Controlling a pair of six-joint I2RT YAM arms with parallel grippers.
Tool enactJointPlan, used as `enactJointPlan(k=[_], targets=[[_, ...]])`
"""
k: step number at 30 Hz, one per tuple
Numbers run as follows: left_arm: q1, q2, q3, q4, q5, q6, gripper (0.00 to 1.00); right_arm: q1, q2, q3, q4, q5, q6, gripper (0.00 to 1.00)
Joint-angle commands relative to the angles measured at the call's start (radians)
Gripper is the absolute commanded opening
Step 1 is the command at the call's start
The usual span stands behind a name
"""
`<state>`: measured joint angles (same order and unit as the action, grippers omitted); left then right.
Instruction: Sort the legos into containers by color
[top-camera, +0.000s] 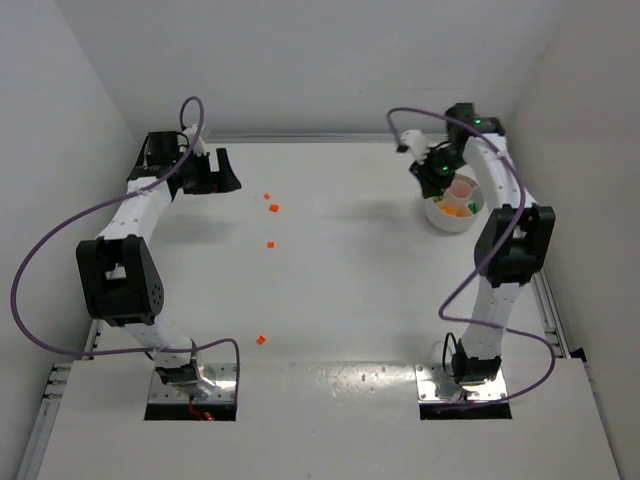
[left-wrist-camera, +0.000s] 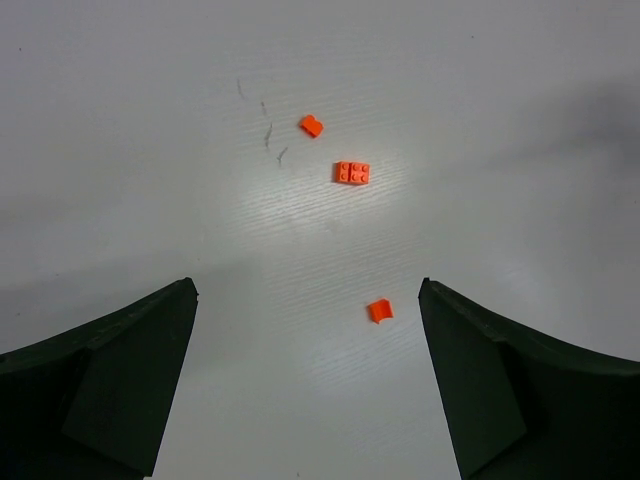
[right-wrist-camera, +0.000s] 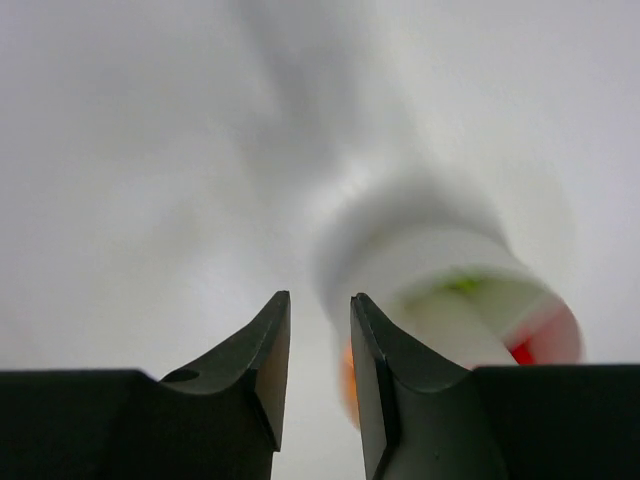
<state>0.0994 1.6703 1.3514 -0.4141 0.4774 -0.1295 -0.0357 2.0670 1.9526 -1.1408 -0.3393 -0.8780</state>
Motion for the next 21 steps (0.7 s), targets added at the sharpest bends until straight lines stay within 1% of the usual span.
enactJointPlan(k=[1,2,4,5,6,8,9,11,12,13,14,16,17,19,21], targets=[[-0.006,-0.009,0.066,-0.002,-0.011,0.022,1.0,0.279,-0.2,-0.216,0.036,-0.097,-0.042,0.31],[-0.006,-0.009,0.066,-0.002,-0.02,0.022,1.0,0.421,-0.22,-0.269,0.074,-0.083,-0.033,0.33],[-0.006,-0.009,0.075,-0.002,-0.02,0.022,1.0,0.567,-0.205,-0.329,0.127,-0.063,-0.033,0.35],[0.006,0.0,0.075,-0.011,-0.005,-0.001,1.0,0.635,-0.174,-0.33,0.136,-0.063,-0.033,0.35],[0.006,0.0,0.075,-0.011,0.024,-0.01,1.0,0.754,-0.098,-0.313,0.136,-0.072,-0.023,0.35],[0.031,0.0,0.075,-0.011,0.047,-0.022,1.0,0.85,-0.023,-0.259,0.156,-0.084,-0.022,0.35],[0.04,-0.016,0.075,-0.011,0.047,-0.022,1.0,0.928,0.007,-0.25,0.179,-0.072,-0.022,0.35],[0.068,-0.038,0.057,-0.021,0.047,-0.022,1.0,0.988,0.06,-0.25,0.229,-0.026,-0.035,0.35],[0.086,-0.049,0.057,-0.022,0.047,-0.012,1.0,1.029,0.07,-0.264,0.29,-0.005,-0.044,0.35],[0.095,-0.061,0.057,-0.038,0.047,0.005,1.0,1.046,0.07,-0.293,0.324,0.005,-0.044,0.37],[0.105,-0.061,0.057,-0.06,0.047,0.016,1.0,1.062,0.07,-0.313,0.401,0.019,-0.044,0.39],[0.129,-0.07,0.048,-0.074,0.038,0.04,1.0,1.098,0.07,-0.369,0.472,0.04,-0.044,0.45],[0.129,-0.07,0.048,-0.074,0.038,0.041,1.0,1.109,0.07,-0.382,0.522,0.04,-0.033,0.45],[0.157,-0.079,0.038,-0.074,0.049,0.051,1.0,1.128,0.079,-0.402,0.559,0.04,-0.009,0.45],[0.169,-0.08,0.029,-0.086,0.058,0.06,1.0,1.154,0.079,-0.415,0.611,0.003,0.013,0.45]])
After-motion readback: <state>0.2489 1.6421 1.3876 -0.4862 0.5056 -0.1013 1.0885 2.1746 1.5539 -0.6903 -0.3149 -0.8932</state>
